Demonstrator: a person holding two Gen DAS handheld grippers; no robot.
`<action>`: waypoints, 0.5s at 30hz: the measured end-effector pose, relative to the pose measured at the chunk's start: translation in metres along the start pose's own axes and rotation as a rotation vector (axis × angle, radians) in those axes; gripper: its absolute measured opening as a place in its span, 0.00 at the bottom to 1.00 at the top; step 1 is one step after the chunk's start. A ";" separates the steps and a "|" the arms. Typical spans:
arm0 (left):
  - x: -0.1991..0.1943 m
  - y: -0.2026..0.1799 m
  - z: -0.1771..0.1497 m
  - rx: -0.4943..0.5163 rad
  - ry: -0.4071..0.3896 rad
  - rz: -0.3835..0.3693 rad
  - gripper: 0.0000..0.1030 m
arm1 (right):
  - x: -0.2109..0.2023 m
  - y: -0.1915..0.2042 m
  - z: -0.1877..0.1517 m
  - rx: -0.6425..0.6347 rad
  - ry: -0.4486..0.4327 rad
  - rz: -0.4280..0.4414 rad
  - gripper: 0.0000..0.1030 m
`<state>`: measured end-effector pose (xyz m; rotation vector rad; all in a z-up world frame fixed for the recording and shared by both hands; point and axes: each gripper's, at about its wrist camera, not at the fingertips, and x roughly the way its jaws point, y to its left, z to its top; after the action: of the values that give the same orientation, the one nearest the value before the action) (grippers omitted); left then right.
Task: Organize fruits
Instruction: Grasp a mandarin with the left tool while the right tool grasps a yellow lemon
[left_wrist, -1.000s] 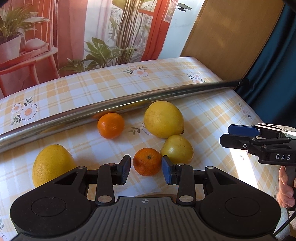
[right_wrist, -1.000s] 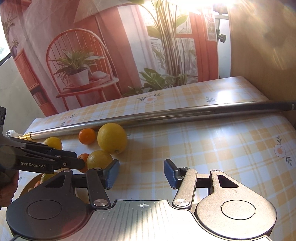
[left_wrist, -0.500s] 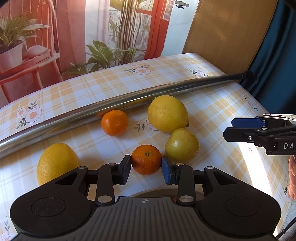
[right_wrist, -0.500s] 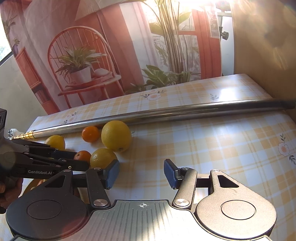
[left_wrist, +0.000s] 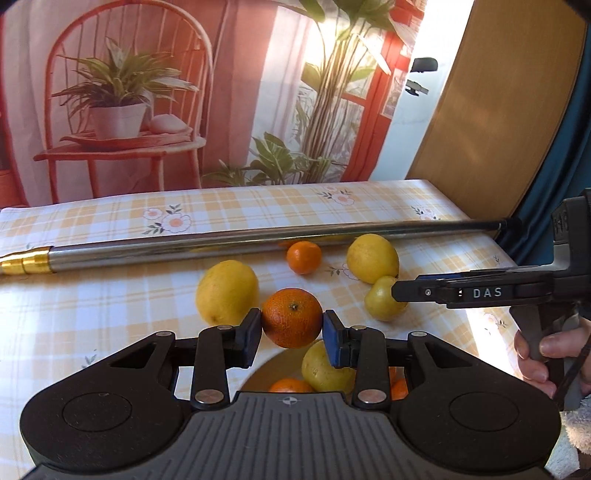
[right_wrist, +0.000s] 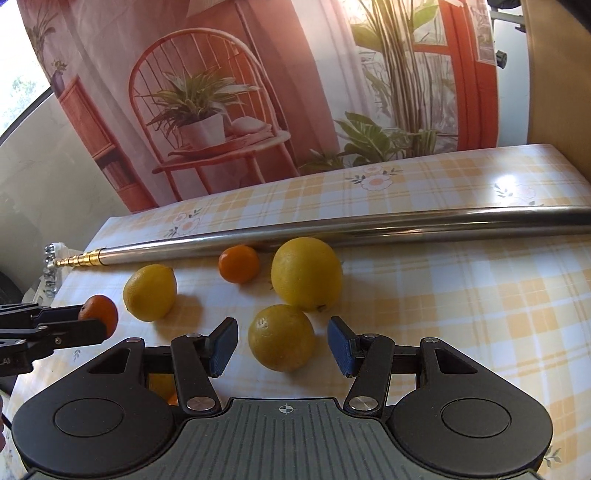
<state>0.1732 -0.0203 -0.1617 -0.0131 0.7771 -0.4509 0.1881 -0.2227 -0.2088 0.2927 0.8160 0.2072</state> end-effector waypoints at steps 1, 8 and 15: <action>-0.005 0.001 -0.002 -0.006 -0.009 0.008 0.36 | 0.004 0.002 0.001 -0.004 0.005 -0.007 0.49; -0.030 0.015 -0.018 -0.079 -0.026 0.008 0.36 | 0.025 0.001 -0.002 0.061 0.052 -0.033 0.48; -0.040 0.022 -0.033 -0.098 -0.009 0.014 0.36 | 0.029 -0.006 -0.009 0.169 0.042 -0.020 0.44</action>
<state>0.1341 0.0206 -0.1625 -0.1003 0.7897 -0.3988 0.2014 -0.2183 -0.2369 0.4400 0.8791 0.1263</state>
